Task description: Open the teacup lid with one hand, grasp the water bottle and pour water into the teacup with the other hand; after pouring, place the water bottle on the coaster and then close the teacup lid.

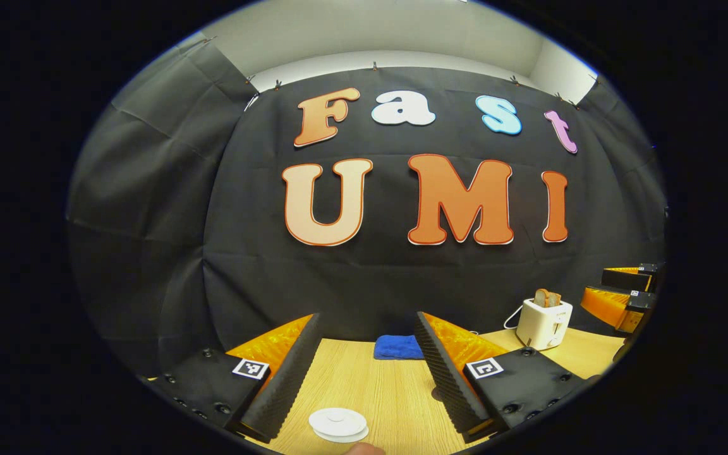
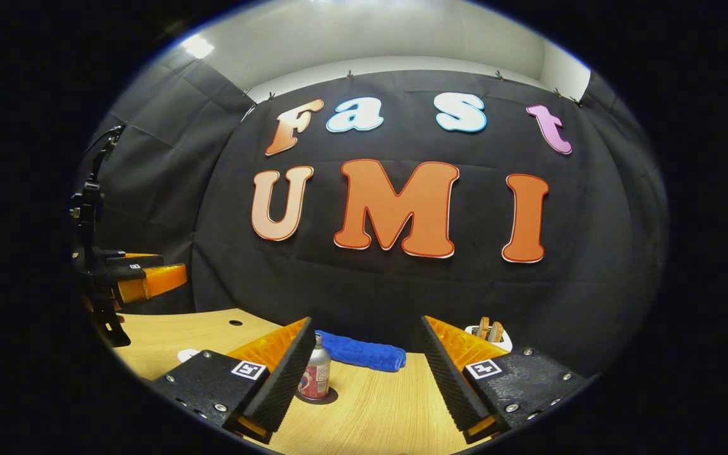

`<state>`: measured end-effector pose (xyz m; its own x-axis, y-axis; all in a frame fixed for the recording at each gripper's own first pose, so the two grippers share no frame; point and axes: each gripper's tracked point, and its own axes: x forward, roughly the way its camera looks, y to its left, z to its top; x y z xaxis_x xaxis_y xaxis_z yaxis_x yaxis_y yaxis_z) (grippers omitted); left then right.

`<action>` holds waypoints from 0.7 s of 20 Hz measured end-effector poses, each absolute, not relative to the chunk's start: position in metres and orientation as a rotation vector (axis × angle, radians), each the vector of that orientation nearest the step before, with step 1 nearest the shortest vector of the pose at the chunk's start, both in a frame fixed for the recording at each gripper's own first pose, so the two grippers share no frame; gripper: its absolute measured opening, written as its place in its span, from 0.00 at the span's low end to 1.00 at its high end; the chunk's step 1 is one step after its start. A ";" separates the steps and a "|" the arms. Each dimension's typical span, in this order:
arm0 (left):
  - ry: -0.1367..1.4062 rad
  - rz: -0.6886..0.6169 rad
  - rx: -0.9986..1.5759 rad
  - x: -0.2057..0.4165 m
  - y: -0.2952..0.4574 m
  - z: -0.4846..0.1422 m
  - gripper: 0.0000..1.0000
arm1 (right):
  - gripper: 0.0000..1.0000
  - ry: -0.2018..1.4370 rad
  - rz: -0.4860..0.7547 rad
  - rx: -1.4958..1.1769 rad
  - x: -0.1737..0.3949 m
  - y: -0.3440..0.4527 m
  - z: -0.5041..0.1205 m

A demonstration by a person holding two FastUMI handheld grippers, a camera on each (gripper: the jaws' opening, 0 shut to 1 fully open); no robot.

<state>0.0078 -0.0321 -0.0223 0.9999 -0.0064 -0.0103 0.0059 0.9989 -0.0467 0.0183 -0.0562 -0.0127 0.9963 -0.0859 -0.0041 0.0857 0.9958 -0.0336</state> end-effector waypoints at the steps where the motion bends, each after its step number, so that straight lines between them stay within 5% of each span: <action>1: 0.009 -0.006 -0.047 0.009 -0.032 -0.022 1.00 | 0.99 0.006 -0.088 -0.040 0.018 -0.056 -0.012; 9: 0.008 0.003 -0.031 0.009 -0.032 -0.019 1.00 | 0.99 -0.018 -0.098 -0.032 0.014 -0.060 0.000; 11: 0.001 0.003 -0.023 0.008 -0.033 -0.016 0.94 | 0.98 -0.022 -0.096 -0.022 0.014 -0.061 0.002; 14: -0.005 -0.005 -0.023 0.007 -0.037 -0.013 1.00 | 0.99 -0.020 -0.095 -0.026 0.015 -0.062 0.003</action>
<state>0.0071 -0.0365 -0.0129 1.0000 -0.0051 0.0054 0.0052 0.9997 -0.0234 0.0148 -0.0618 0.0031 0.9953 -0.0943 0.0215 0.0948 0.9952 -0.0246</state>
